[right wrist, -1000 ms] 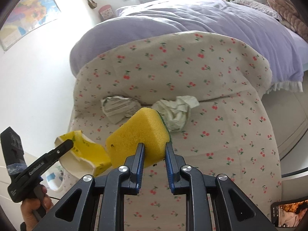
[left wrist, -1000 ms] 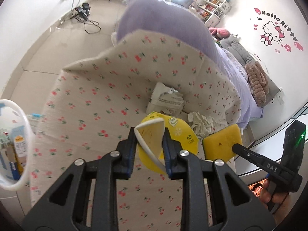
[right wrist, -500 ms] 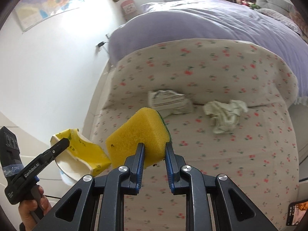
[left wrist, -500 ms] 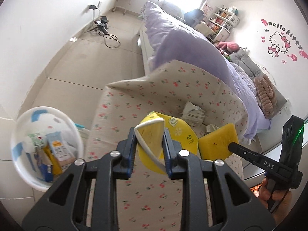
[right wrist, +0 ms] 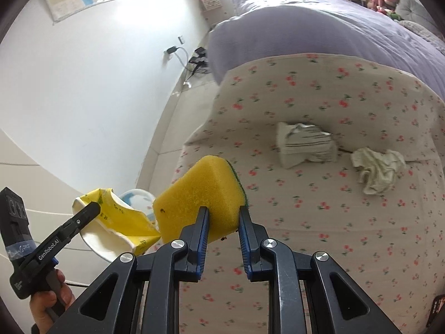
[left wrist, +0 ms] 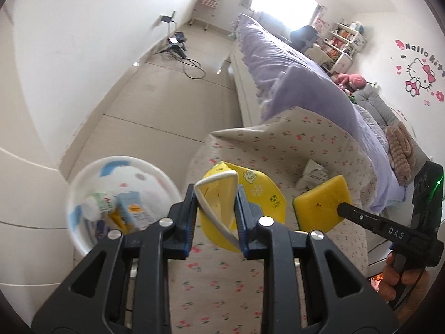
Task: Collect trash
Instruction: 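Carry the yellow cup and sponge over the bucket and open both tools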
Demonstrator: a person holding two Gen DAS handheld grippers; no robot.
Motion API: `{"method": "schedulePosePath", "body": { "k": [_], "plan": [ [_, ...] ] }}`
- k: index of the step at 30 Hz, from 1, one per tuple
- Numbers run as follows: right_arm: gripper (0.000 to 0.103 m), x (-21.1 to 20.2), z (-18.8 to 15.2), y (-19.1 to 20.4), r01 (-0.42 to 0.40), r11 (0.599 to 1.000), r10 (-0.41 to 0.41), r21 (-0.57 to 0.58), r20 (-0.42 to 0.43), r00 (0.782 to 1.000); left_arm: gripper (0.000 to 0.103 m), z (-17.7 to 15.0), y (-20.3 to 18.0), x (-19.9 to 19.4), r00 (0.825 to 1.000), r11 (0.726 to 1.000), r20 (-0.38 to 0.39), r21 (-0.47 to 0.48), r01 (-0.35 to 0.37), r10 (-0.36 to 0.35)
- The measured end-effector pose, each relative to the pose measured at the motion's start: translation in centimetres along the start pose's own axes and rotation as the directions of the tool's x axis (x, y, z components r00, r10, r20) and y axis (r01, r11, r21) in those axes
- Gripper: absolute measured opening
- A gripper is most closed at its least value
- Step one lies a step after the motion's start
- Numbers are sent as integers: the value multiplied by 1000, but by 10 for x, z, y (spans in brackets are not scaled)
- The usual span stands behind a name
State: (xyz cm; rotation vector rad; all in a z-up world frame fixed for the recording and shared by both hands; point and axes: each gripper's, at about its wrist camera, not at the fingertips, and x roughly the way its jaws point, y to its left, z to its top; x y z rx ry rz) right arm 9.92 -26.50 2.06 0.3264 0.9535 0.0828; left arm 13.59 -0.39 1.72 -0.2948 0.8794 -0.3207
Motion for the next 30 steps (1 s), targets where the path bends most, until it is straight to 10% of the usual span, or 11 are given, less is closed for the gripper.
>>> {"method": "schedulePosePath", "body": {
  "k": [25,30],
  "plan": [
    [22,71,-14,105,-131,988,127,-79,-56,990,33,4,83,-19,961,964,79,-49,-261,264],
    [22,83,-14,109,-140,986,136,-95,-51,989,84,5,90,-30,948,951,90,-69,-301,307]
  ]
}}
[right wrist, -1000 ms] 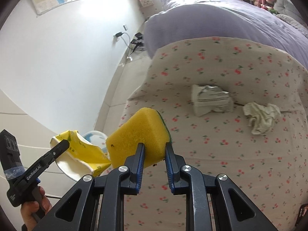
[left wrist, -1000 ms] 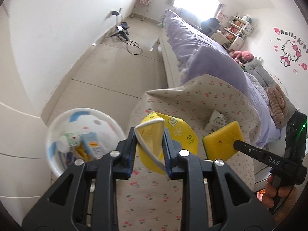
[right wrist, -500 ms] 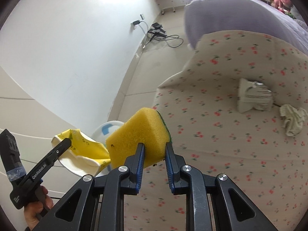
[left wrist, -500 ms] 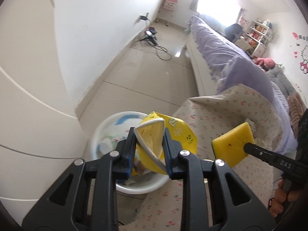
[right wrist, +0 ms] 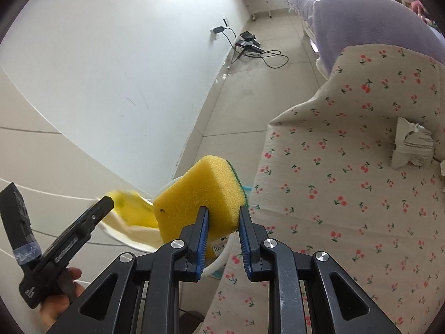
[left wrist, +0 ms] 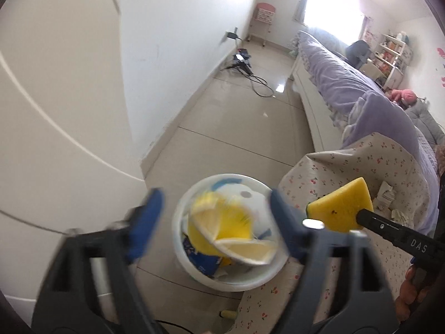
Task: Collect trash
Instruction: 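Carry the yellow cup and sponge over the bucket and open both tools, then move both tools back over the bed toward the tissue and wrapper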
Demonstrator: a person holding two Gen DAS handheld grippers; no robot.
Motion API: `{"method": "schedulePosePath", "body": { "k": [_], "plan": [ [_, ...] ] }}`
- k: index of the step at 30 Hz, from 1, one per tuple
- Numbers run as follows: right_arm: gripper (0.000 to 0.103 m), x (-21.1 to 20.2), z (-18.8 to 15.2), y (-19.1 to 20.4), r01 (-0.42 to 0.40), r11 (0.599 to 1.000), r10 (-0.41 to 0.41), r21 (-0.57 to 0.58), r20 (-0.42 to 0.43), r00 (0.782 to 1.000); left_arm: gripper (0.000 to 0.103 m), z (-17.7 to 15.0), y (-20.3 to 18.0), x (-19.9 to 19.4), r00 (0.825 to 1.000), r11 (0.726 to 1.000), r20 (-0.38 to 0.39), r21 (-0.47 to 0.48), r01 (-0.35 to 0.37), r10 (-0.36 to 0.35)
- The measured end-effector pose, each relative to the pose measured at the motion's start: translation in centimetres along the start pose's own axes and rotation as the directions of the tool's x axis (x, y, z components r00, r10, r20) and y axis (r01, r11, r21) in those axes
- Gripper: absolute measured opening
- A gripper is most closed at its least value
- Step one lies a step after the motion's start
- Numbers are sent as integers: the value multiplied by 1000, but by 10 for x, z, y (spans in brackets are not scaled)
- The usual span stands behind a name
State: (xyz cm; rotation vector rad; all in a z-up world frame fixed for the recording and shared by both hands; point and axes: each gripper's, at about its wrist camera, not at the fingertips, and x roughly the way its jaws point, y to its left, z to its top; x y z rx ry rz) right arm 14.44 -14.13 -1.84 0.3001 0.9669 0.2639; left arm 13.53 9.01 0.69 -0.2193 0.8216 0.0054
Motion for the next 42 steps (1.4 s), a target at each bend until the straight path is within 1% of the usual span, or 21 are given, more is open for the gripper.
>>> {"method": "schedulePosePath", "body": {
  "k": [2,5,7,10,12,13,14,15,16,17,18,22,26,29,30,32,33,36,42],
  "plan": [
    [22,4,2,1,-1,1000,1,-4,1,1000,85,2,3,-5,1000,1000,5,3,-21,21],
    [22,8,3,4,-6,1000,6,-11,1,1000,92,2,8,-8,998,998,-9,-2,-62,62],
    [22,12,4,6,-15,1000,15,-15,3,1000,97,1,13,-9,998,998,-21,-21,-64,64],
    [22,20,5,11,-26,999,26,-33,4,1000,98,-1,17,-11,997,997,-34,-35,-63,62],
    [26,25,4,16,-47,998,47,-51,1,999,99,-2,18,-12,997,997,-40,-36,-63,62],
    [26,27,4,17,-73,996,73,-54,5,997,99,-2,19,-13,997,997,-41,-36,-63,61],
    [31,29,4,18,-98,994,98,-51,2,995,99,-3,18,-13,997,997,-42,-36,-63,61],
    [53,30,4,19,-107,993,107,-45,-3,994,99,-3,19,-14,997,997,-43,-37,-62,60],
    [79,30,3,19,-111,993,112,-35,2,994,99,-3,19,-14,997,997,-43,-37,-61,60],
    [83,28,3,19,-113,993,113,-31,17,993,100,-2,19,-16,997,998,-42,-39,-59,57],
    [83,26,3,19,-108,994,109,-36,31,994,100,-2,19,-16,998,998,-41,-40,-56,55],
    [83,21,4,19,-95,994,96,-45,32,995,101,-1,18,-18,998,998,-37,-43,-45,43],
    [83,17,3,14,-59,997,61,-46,28,998,101,-2,14,-16,998,999,-46,-39,-34,33],
    [86,11,2,9,-26,999,27,-42,32,999,102,-4,10,-16,998,999,-54,-32,-30,28],
    [90,8,1,8,-15,999,16,-40,37,999,102,-4,8,-15,998,999,-56,-27,-29,28],
    [100,2,0,5,9,999,-7,-37,55,998,102,-5,5,-15,998,999,-57,-19,-28,27],
    [103,-2,0,3,23,999,-20,-38,72,997,102,-5,3,-14,998,1000,-58,-12,-29,28],
    [103,-13,0,-3,59,997,-54,-52,100,993,102,-7,-5,-13,998,1000,-56,10,-27,28],
    [103,-30,-2,-17,117,990,-109,-80,96,989,102,-8,-19,-12,998,999,-66,43,-3,5]
  ]
}}
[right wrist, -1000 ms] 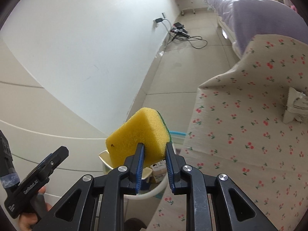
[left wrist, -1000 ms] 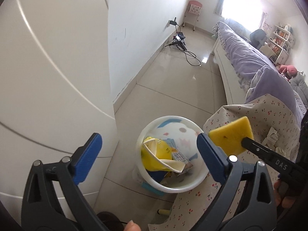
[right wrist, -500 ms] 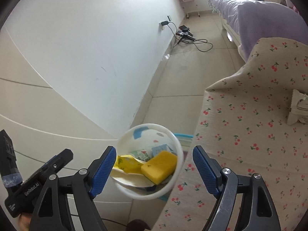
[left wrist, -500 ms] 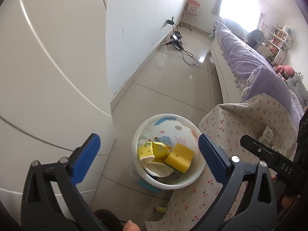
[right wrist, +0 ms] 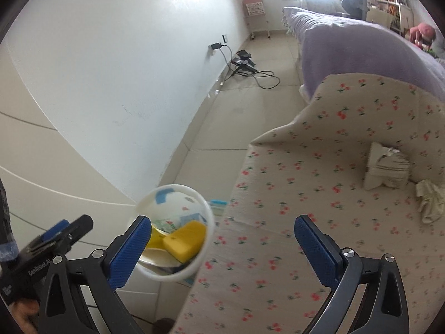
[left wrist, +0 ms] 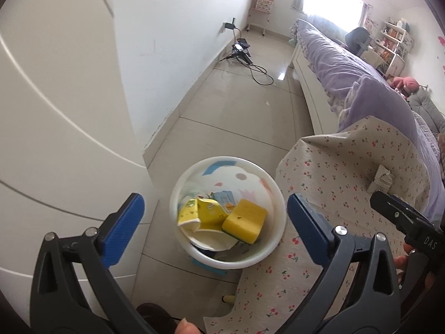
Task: Collect trash
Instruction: 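Move both tools back over the bed toward the tissue and wrapper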
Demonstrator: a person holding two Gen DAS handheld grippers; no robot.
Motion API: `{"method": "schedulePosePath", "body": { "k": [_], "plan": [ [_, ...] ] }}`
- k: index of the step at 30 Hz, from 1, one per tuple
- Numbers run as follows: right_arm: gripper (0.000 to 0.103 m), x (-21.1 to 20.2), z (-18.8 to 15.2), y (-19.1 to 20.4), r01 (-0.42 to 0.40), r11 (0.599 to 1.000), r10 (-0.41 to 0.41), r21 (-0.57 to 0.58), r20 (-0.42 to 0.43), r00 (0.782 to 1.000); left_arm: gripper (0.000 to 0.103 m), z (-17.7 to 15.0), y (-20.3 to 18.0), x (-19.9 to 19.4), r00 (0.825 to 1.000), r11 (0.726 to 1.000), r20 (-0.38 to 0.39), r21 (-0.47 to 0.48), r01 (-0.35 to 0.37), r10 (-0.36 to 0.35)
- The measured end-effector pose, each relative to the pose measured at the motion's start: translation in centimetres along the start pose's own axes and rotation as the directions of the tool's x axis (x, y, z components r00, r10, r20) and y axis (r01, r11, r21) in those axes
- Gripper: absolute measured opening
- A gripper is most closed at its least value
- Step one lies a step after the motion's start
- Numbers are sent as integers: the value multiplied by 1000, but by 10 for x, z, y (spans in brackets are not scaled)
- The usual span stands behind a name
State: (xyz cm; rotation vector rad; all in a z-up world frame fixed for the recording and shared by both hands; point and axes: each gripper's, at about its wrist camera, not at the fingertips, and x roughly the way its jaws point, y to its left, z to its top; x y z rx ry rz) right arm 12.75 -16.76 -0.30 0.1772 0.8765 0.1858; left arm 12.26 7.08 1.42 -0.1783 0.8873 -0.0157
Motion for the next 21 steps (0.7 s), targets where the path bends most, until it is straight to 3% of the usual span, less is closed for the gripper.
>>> {"method": "schedulePosePath", "body": {
  "k": [21],
  "plan": [
    [103,-28,-16,-89,132,991,-131,25,-26,991,102,-6,-53,10,997,997,-41,52,63,-61]
  ]
}}
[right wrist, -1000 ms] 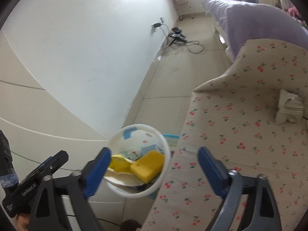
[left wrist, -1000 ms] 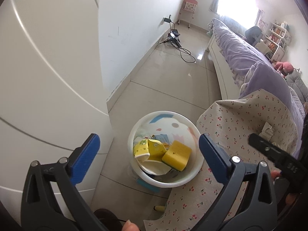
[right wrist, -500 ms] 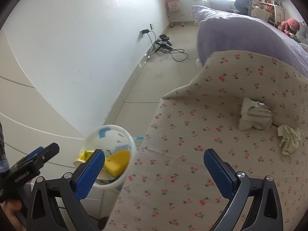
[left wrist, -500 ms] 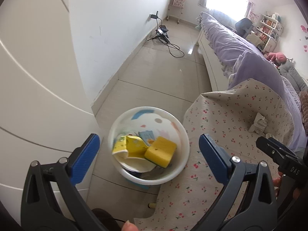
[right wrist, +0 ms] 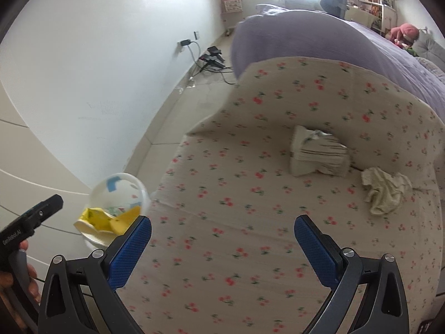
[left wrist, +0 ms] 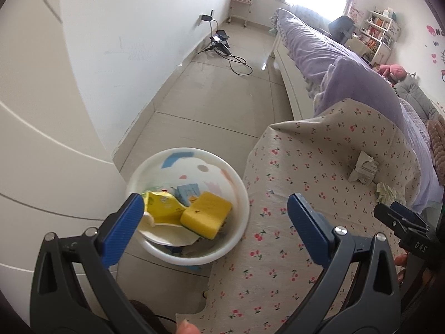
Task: Collect trash
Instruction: 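Move both tools back over the bed toward the tissue and wrapper, then grasp the crumpled white tissue with the right tool while the left tool grasps the paper wrapper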
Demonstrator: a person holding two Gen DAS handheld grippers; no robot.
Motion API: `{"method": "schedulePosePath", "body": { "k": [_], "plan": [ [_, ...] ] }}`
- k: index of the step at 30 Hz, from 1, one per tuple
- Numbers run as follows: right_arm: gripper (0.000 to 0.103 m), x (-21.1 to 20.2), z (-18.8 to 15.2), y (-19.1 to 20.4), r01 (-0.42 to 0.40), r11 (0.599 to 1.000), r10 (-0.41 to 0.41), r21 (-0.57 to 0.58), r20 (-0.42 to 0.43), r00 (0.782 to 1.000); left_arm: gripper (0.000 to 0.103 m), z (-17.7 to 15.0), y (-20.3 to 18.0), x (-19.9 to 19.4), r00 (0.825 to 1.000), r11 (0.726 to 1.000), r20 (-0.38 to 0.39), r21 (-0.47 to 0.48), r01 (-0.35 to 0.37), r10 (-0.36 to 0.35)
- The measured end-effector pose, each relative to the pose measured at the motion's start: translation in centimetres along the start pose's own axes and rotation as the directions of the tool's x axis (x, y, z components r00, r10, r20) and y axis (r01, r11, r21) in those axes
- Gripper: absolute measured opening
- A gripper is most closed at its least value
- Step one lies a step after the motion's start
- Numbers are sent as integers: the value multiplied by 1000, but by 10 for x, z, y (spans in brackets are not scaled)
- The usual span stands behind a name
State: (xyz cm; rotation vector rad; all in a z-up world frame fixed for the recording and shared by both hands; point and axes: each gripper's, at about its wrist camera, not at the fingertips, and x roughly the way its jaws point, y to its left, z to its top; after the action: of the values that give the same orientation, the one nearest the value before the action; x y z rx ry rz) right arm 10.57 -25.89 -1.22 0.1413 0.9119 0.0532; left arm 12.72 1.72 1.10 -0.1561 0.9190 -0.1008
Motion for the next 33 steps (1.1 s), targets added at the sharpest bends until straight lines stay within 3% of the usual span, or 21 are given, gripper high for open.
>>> {"method": "schedulePosePath", "body": {
  "k": [15,19,25,33],
  "plan": [
    [103,-6,-13,-97,156,983,-159,96,24,987,102,-7,-70,25,1000,992,-7,128,17,-16],
    [103,-8,-21,-125,177,973,-189,145,74,979,102,-10,-92,32,999,985,14,171,37,-40],
    [103,2,-27,-166,175,955,-186,239,26,982,102,-13,-131,46,995,968,39,237,79,-91],
    [103,20,-23,-205,175,936,-184,304,1,983,102,-14,-183,69,992,935,68,345,81,-111]
  ]
}}
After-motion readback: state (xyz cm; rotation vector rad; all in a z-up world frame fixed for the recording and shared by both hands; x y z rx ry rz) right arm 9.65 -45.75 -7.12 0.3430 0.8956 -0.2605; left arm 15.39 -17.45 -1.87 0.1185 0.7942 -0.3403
